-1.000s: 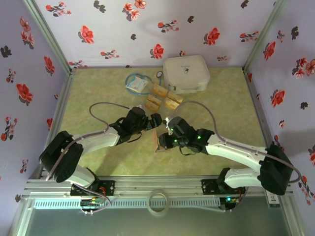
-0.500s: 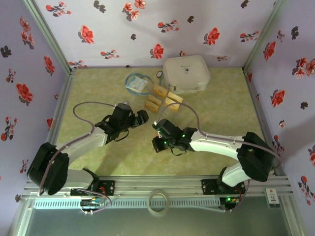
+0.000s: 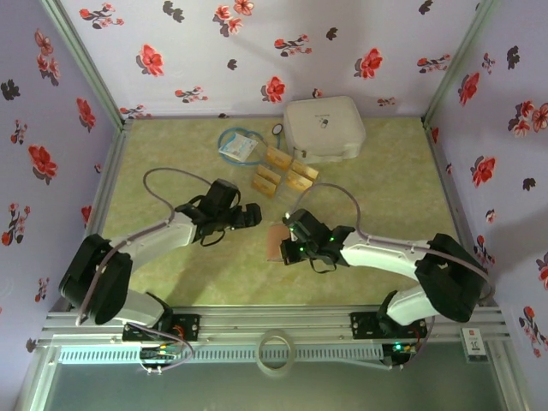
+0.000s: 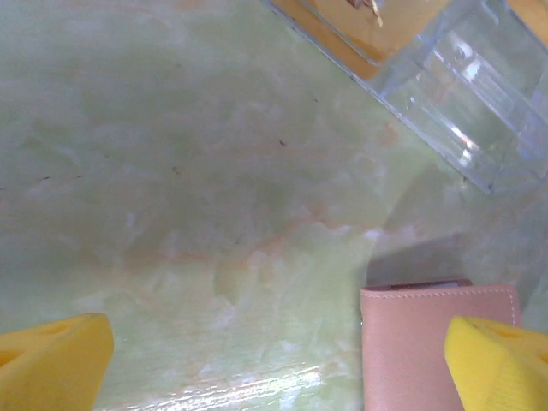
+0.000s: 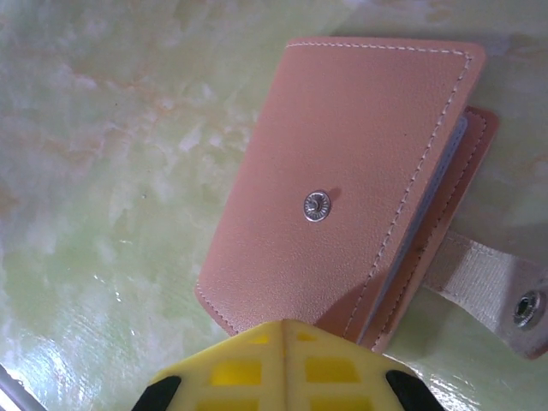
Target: Put the credit cards into the card holder
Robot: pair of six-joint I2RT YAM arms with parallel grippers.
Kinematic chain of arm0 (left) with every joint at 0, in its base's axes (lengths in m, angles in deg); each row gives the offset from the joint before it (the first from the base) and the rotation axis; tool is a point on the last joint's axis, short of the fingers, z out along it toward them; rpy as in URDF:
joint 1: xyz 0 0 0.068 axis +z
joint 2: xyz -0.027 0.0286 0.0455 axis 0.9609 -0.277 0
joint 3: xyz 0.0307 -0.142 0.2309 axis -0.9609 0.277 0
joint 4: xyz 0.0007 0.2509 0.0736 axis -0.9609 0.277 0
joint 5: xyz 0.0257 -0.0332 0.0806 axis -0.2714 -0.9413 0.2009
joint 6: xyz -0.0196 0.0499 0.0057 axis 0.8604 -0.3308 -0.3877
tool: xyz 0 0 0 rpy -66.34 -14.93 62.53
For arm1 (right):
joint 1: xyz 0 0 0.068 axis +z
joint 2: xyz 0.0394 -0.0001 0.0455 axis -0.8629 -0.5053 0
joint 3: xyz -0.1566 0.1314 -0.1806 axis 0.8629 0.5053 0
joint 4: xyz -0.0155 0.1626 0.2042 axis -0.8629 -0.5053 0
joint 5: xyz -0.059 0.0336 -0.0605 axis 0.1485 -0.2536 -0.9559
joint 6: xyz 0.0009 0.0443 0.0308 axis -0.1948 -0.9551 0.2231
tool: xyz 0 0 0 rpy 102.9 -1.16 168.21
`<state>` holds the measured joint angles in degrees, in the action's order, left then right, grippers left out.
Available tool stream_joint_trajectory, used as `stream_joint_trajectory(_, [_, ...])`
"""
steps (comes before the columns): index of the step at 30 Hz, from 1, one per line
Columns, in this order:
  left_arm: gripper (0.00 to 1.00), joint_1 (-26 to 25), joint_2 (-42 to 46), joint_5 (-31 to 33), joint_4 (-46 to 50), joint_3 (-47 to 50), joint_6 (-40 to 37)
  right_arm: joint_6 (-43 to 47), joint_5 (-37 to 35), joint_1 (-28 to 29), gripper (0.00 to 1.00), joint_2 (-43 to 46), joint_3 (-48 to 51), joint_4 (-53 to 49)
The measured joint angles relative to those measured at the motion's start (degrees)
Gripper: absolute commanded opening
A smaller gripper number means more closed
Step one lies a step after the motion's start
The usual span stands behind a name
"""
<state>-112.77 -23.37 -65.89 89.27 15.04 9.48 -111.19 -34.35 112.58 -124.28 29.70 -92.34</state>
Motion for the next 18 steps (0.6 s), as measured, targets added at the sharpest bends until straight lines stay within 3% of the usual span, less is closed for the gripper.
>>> stream_joint_trajectory(18, [1.00,-5.18,-10.73,0.37,3.21,-6.51,-9.44,-1.53,1.75,-1.20,0.01,-3.41,4.85,9.44])
